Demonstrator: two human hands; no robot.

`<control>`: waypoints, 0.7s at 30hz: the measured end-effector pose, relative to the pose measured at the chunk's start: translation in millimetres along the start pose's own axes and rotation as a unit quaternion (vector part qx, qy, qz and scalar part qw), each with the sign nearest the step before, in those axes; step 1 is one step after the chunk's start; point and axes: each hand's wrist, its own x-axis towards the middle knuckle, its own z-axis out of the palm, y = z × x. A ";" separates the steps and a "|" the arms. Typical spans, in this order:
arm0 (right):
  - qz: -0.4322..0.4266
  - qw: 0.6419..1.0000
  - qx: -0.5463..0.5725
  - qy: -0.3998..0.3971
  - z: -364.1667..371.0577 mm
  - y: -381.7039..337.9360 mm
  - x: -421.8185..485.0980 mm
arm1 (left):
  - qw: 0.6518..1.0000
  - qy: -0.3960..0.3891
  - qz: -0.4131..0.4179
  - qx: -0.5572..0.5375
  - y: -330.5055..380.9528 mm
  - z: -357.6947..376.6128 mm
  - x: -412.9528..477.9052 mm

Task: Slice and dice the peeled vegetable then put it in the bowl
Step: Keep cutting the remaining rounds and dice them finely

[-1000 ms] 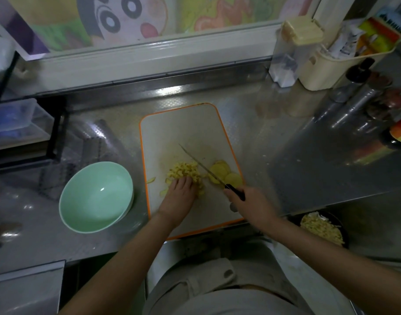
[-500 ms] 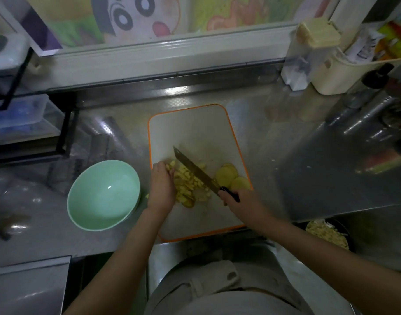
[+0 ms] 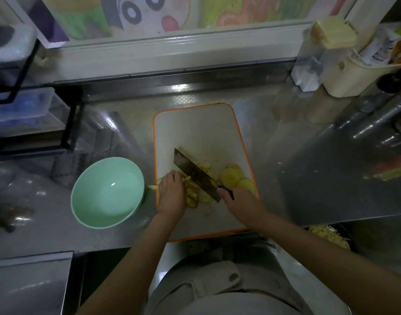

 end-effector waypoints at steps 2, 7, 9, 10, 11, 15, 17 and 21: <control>0.012 1.000 -0.011 -0.009 -1.7 -2.4 3.3 | 1.000 0.004 0.012 -0.004 0.6 0.6 -1.7; -0.003 1.000 -0.027 0.011 -0.3 -6.6 11.6 | 0.998 0.040 0.037 -0.010 -1.0 -11.1 -7.2; -0.012 0.999 -0.024 0.023 1.3 -7.5 12.0 | 0.997 0.067 0.038 0.016 -4.7 -19.7 -8.0; -0.010 0.999 -0.015 0.026 1.5 -8.4 11.4 | 0.996 0.065 0.034 0.059 -7.0 -23.9 -8.0; -0.009 1.000 -0.009 0.026 1.8 -9.2 11.0 | 0.991 0.054 0.026 0.117 -8.7 -27.4 -7.7; -0.028 0.999 0.009 0.020 4.7 -14.9 7.4 | 0.962 0.023 0.022 0.270 -12.8 -34.0 -0.1; -0.038 0.999 0.018 0.022 7.7 -16.3 7.6 | 0.960 -0.005 0.009 0.280 -13.1 -30.6 5.0; -0.038 0.999 0.027 0.019 10.6 -15.6 8.2 | 0.954 -0.036 0.003 0.298 -13.2 -27.5 13.3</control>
